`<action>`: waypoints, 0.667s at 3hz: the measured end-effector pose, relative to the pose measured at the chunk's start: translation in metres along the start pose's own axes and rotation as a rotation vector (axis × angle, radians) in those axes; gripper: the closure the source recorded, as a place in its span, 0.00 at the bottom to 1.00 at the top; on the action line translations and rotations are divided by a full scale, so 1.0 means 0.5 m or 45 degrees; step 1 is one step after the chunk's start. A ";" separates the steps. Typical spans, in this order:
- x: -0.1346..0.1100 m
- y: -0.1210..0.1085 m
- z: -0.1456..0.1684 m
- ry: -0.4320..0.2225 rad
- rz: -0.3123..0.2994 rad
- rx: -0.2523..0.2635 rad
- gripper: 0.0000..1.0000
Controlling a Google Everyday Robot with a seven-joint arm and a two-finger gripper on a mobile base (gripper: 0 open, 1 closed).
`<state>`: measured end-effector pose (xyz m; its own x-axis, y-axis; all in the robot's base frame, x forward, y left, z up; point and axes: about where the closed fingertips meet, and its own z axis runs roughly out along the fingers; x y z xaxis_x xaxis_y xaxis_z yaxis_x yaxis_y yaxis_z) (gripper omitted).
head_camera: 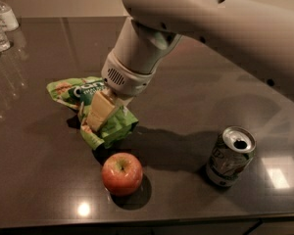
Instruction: Move green rice chip bag near apple
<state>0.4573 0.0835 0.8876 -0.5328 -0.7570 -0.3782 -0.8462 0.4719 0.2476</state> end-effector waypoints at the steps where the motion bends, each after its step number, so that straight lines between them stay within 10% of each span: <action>1: 0.008 0.009 0.006 0.025 -0.001 -0.032 0.36; 2: 0.014 0.017 0.009 0.046 -0.005 -0.051 0.12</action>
Offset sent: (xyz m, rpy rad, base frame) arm -0.0142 -0.0008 -0.0074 -0.0149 0.0708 0.0402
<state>0.4464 0.0841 0.8831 -0.5279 -0.7751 -0.3471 -0.8470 0.4507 0.2818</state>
